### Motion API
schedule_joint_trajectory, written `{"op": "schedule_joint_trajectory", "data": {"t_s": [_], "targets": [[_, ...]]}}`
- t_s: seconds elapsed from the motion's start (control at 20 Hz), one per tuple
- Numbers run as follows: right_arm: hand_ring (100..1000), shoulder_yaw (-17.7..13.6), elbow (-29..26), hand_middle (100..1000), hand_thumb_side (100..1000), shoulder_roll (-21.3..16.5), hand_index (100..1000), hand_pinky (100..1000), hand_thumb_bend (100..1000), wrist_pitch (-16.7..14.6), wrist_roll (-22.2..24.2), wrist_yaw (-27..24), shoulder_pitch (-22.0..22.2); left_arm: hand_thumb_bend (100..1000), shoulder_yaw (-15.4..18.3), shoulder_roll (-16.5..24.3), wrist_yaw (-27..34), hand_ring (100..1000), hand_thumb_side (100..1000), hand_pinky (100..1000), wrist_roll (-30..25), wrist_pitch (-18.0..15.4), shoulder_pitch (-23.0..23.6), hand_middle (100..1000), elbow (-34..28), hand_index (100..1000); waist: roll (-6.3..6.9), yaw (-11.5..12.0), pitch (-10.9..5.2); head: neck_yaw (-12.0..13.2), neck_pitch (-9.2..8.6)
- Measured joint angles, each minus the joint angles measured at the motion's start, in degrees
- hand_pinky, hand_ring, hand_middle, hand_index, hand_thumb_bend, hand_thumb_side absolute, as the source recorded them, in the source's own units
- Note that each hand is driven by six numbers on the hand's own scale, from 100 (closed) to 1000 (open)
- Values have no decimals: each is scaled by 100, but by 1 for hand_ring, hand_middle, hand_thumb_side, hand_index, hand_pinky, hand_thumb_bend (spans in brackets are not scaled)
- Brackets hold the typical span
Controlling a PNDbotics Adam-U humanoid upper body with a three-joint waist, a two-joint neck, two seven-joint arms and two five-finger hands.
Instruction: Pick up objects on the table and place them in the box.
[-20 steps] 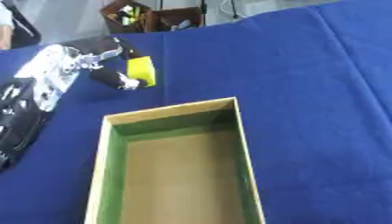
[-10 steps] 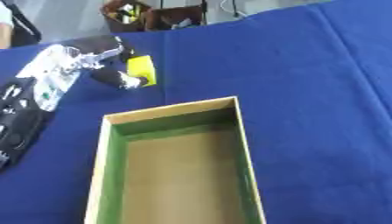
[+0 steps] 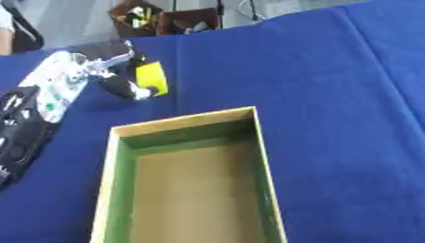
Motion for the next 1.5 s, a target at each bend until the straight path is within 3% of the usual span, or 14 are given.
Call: {"op": "schedule_joint_trajectory", "data": {"t_s": [0.25, 0.4, 0.45, 0.5, 0.65, 0.95, 1.3, 1.5], "targets": [[785, -2, 0, 627, 624, 0, 805, 756, 140, 11, -19, 0, 9, 100, -1, 3, 159, 484, 431, 362, 341, 73, 44, 374, -92, 529, -9, 58, -12, -2, 8], [785, -6, 0, 628, 621, -1, 805, 756, 133, 5, -31, -1, 58, 100, -27, 12, 271, 477, 428, 352, 428, 119, 77, 373, -281, 528, -31, 117, -85, -7, 57], [785, -15, 0, 629, 635, -2, 805, 756, 136, 8, -36, -2, 64, 100, -47, 32, 313, 473, 486, 346, 431, 129, 98, 370, -385, 524, -42, 141, -121, -10, 76], [785, -23, 0, 629, 619, -4, 805, 757, 128, 11, -42, -5, 86, 100, -59, 64, 367, 470, 428, 341, 426, 151, 118, 368, -508, 523, -52, 174, -154, -14, 106], [785, -42, 0, 630, 616, -20, 805, 757, 120, 17, -58, -26, 138, 100, -83, 184, 537, 460, 407, 324, 386, 293, 208, 356, -951, 510, -84, 255, -250, -60, 180], [785, -103, 0, 633, 608, -110, 805, 758, 101, -5, -109, -89, 250, 100, -120, 487, 827, 457, 361, 319, 201, 766, 540, 354, -2212, 506, -124, 413, -485, -164, 365], [785, -145, 0, 636, 601, -216, 805, 760, 100, -43, -175, -175, 361, 100, -164, 735, 1206, 456, 336, 315, -15, 1578, 1067, 354, -4494, 503, -202, 579, -696, -319, 583], [785, -177, 0, 638, 598, -255, 805, 760, 100, -55, -190, -209, 409, 100, -290, 696, 1405, 454, 331, 309, 91, 1716, 1168, 350, -5069, 497, -229, 603, -778, -356, 618]]}}
